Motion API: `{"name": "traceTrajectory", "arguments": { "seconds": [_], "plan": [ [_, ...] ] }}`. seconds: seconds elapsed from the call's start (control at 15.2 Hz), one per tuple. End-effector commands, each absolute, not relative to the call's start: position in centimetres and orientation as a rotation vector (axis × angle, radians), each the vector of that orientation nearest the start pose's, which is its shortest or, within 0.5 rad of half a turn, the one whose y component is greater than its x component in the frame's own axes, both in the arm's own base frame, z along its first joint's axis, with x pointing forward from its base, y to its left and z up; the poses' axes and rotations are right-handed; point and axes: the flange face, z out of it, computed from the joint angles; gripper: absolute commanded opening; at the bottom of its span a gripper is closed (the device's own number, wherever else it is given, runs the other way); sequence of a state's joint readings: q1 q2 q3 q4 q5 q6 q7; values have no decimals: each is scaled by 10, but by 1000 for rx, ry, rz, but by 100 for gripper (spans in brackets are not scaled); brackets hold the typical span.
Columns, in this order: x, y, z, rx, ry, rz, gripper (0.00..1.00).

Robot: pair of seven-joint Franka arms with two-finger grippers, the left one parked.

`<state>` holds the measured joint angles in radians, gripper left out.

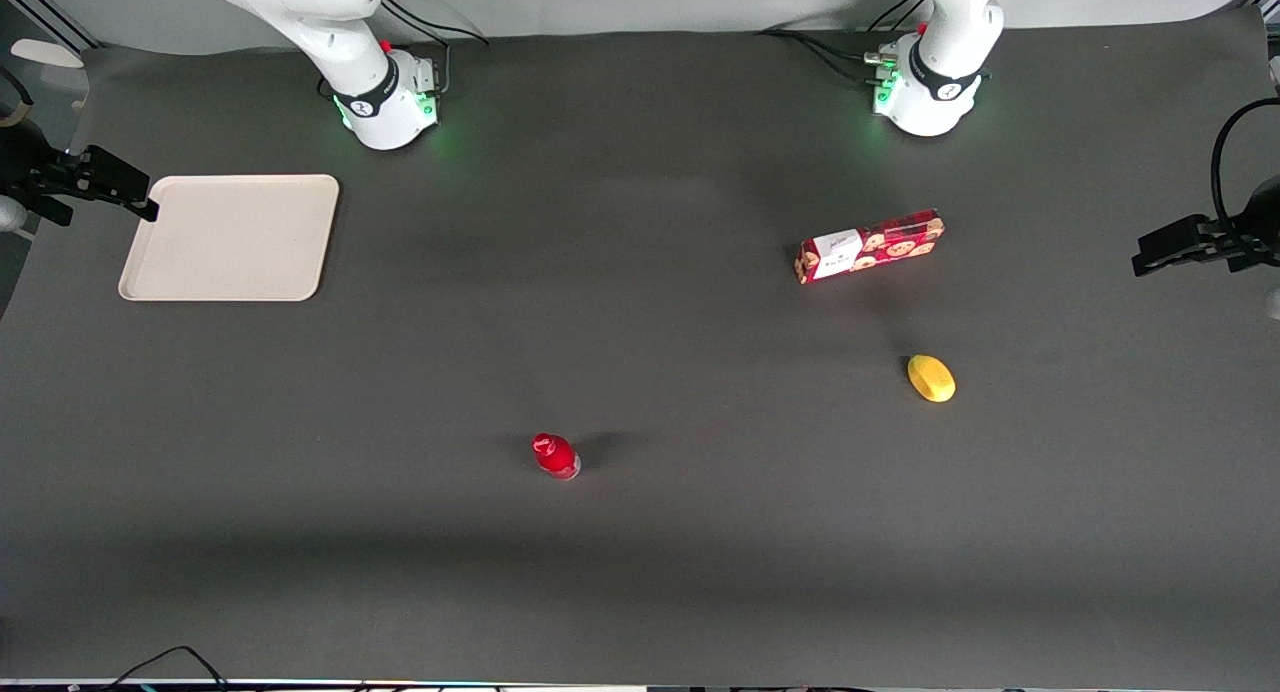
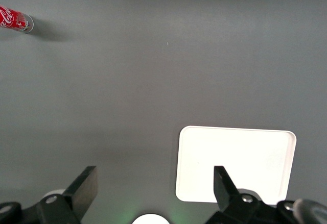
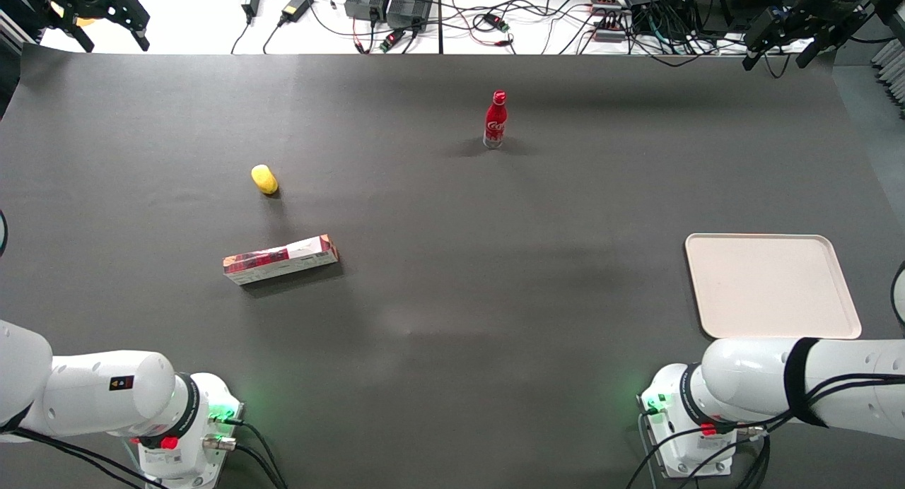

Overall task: Place coke bottle on tray
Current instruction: 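Move the right gripper, open, down over the red Coca-Cola bottle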

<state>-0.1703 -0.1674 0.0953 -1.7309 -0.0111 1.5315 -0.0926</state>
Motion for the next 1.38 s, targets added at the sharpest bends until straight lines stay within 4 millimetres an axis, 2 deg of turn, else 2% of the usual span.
{"name": "traceTrajectory", "arguments": {
  "seconds": [0.0, 0.13, 0.26, 0.4, 0.53, 0.66, 0.79, 0.99, 1.19, 1.32],
  "plan": [
    [493, -34, 638, -3150, -27, 27, 100],
    [493, -32, 639, -3145, -8, 36, 100],
    [494, -18, 644, -3145, -15, 21, 100],
    [502, 24, 644, -3155, -29, 16, 100],
    [523, 72, 649, -3147, -58, -13, 100],
    [548, 104, 648, -3118, -32, -25, 100],
    [572, 140, 629, -3082, -9, 18, 100],
    [612, 188, 586, -3073, 50, 50, 100],
    [639, 229, 539, -3066, 124, -23, 100],
    [649, 257, 508, -3054, 165, -59, 100]
  ]
}}
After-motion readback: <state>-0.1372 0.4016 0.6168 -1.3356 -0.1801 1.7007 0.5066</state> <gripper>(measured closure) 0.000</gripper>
